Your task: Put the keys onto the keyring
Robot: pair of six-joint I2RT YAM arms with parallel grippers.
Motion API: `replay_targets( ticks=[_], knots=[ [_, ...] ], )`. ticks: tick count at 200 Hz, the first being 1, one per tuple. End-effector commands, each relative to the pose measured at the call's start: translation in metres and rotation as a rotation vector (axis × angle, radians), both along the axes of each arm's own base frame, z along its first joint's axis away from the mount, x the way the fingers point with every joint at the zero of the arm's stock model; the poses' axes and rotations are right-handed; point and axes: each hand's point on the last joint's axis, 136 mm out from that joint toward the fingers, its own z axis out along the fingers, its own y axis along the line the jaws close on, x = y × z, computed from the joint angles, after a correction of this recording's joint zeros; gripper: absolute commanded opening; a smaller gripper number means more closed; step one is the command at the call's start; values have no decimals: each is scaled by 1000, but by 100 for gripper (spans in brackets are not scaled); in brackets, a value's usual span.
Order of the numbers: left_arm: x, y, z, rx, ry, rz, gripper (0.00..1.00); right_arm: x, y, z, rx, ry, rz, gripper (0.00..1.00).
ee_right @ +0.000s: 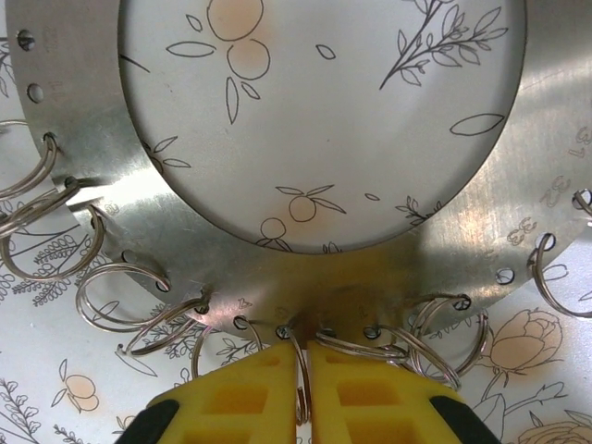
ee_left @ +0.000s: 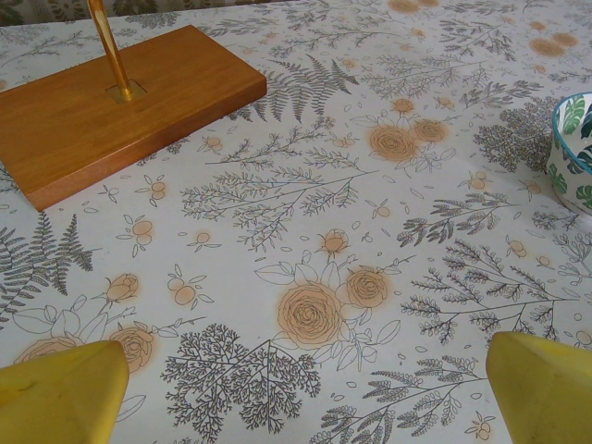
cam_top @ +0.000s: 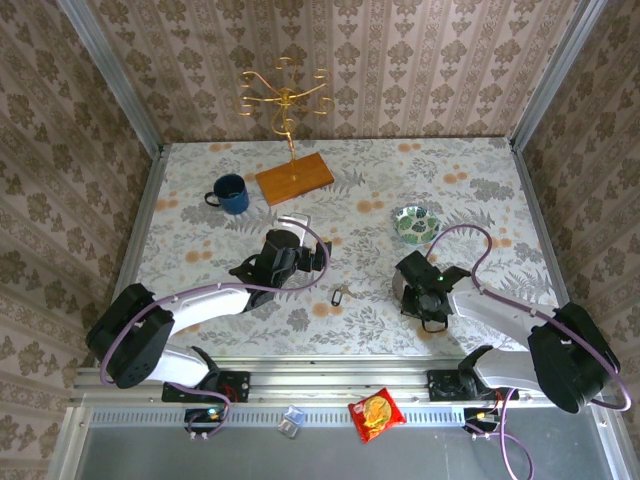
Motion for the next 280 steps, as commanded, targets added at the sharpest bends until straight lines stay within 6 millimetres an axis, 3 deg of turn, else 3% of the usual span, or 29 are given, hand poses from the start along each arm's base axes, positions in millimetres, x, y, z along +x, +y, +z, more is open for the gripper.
replay_targets(
  ticks=[1, 11, 71, 152, 214, 251, 280],
  knots=[
    [2, -2, 16, -36, -23, 14, 100, 11, 1, 7, -8, -32, -7, 5],
    [2, -3, 19, -39, -29, 11, 100, 12, 1, 9, -8, -36, -4, 0],
    [5, 5, 40, -6, -70, 27, 100, 21, 1, 41, -17, -141, 105, 0],
    [17, 5, 86, 2, -141, -47, 100, 58, 15, 140, -52, -501, 399, 0],
    [22, 36, 129, 33, -212, -47, 96, 90, 55, 203, -46, -723, 658, 0],
    [20, 51, 146, 63, -246, -74, 91, 92, 88, 221, 34, -792, 836, 0],
    [16, 48, 151, 107, -272, -159, 82, 86, 113, 235, 113, -857, 988, 0]
  ],
)
